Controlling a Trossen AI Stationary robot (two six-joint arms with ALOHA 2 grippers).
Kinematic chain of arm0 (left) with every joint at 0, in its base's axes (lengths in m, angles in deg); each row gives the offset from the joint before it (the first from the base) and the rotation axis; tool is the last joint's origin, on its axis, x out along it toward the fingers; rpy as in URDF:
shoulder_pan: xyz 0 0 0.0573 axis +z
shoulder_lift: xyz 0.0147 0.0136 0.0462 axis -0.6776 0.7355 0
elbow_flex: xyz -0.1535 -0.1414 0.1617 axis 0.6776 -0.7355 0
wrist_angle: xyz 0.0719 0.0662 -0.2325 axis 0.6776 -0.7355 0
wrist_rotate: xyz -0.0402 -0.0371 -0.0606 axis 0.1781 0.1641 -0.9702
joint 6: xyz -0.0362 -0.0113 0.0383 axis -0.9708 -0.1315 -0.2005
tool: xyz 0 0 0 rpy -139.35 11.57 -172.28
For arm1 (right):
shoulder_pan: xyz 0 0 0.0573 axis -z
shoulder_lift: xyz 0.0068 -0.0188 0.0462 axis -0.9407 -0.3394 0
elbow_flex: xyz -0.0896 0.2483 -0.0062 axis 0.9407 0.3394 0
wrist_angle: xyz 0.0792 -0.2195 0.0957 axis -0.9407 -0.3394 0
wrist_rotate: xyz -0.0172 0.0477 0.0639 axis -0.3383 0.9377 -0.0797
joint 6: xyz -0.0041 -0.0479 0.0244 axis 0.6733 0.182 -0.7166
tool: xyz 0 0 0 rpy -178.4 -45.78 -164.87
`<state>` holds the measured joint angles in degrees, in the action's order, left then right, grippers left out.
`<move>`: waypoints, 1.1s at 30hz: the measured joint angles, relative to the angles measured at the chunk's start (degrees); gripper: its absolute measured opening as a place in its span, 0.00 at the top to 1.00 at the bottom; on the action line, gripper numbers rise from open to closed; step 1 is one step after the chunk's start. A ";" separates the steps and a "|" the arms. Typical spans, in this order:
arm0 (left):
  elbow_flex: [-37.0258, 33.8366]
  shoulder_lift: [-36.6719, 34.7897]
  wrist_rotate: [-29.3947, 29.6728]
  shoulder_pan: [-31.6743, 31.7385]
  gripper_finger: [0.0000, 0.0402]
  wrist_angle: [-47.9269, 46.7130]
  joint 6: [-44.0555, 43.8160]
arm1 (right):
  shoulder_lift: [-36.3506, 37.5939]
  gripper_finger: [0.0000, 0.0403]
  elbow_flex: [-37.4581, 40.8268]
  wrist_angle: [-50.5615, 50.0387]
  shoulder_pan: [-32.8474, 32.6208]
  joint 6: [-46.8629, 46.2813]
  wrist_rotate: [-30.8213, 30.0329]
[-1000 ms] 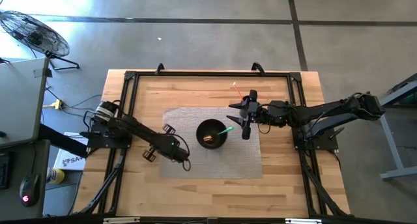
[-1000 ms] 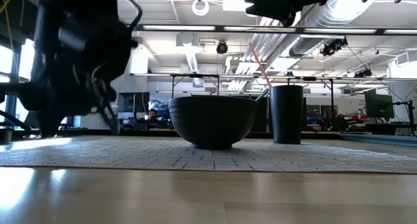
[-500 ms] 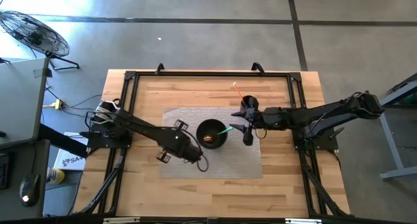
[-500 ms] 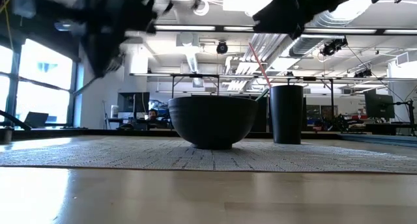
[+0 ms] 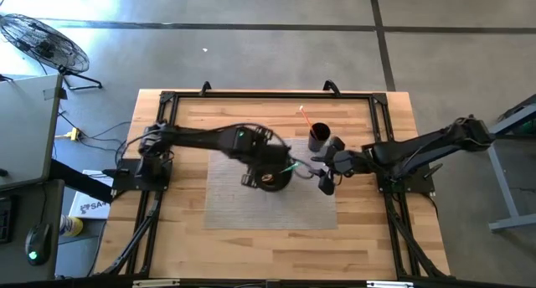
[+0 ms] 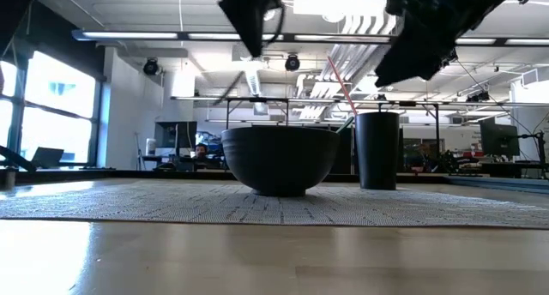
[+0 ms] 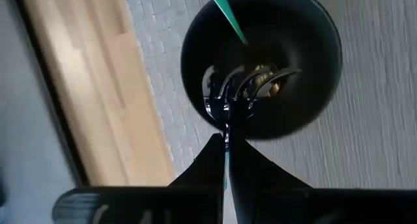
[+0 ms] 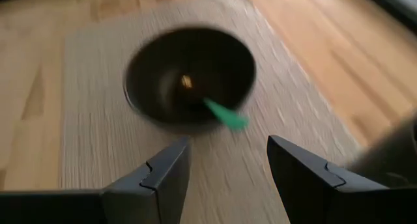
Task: Pick & Place Utensil
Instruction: Put the blue fork into the black bowl
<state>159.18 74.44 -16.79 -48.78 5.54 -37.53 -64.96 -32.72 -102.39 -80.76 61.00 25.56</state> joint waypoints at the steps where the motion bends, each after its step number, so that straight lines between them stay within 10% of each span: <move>1: 0.94 0.98 -1.02 0.81 1.00 -0.16 0.33 | 0.52 0.51 0.00 -1.99 -0.18 -1.28 0.01; 22: 3.14 7.14 -19.80 7.26 1.00 3.68 -2.82 | 4.41 0.51 0.00 -12.32 -2.34 -6.59 -2.64; 33: 3.01 9.27 -19.38 7.25 1.00 1.43 -3.61 | 4.39 0.51 0.00 -12.11 -2.34 -6.59 -2.62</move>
<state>162.20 83.71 -36.17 -41.53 6.97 -41.14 -60.56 -32.72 -114.50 -83.09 54.41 22.93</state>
